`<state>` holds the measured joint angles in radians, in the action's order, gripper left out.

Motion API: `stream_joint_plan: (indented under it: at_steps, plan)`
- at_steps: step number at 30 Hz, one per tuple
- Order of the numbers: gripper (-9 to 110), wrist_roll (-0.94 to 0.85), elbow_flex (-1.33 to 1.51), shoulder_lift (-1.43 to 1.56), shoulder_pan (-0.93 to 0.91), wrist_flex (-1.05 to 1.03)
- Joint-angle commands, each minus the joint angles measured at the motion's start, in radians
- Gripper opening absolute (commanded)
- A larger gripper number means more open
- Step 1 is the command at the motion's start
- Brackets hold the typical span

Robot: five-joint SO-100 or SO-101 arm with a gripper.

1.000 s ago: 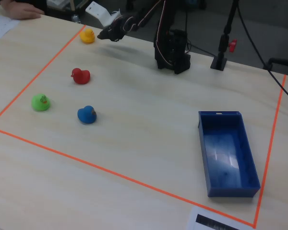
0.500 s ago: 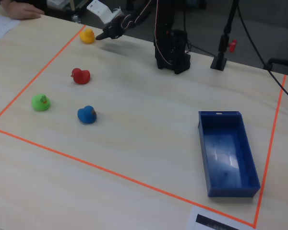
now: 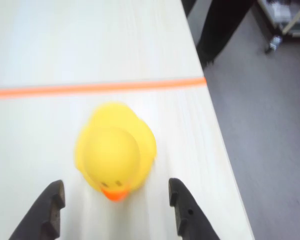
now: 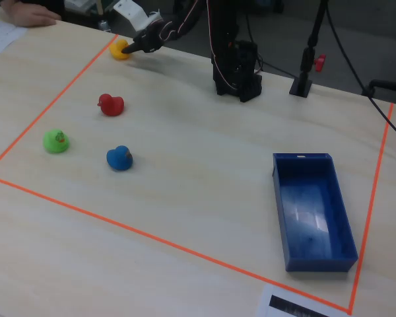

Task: Grasp yellow duck and put it into box.

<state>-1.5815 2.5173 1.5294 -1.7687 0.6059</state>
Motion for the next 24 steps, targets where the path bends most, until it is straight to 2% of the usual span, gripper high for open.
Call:
stream_joint_plan:
  at_steps: [1, 24]
  plan:
    - [29, 0.014, -0.031, 0.002, 0.034, 0.104]
    - [30, -0.014, -0.201, -0.215, 0.031, 0.158]
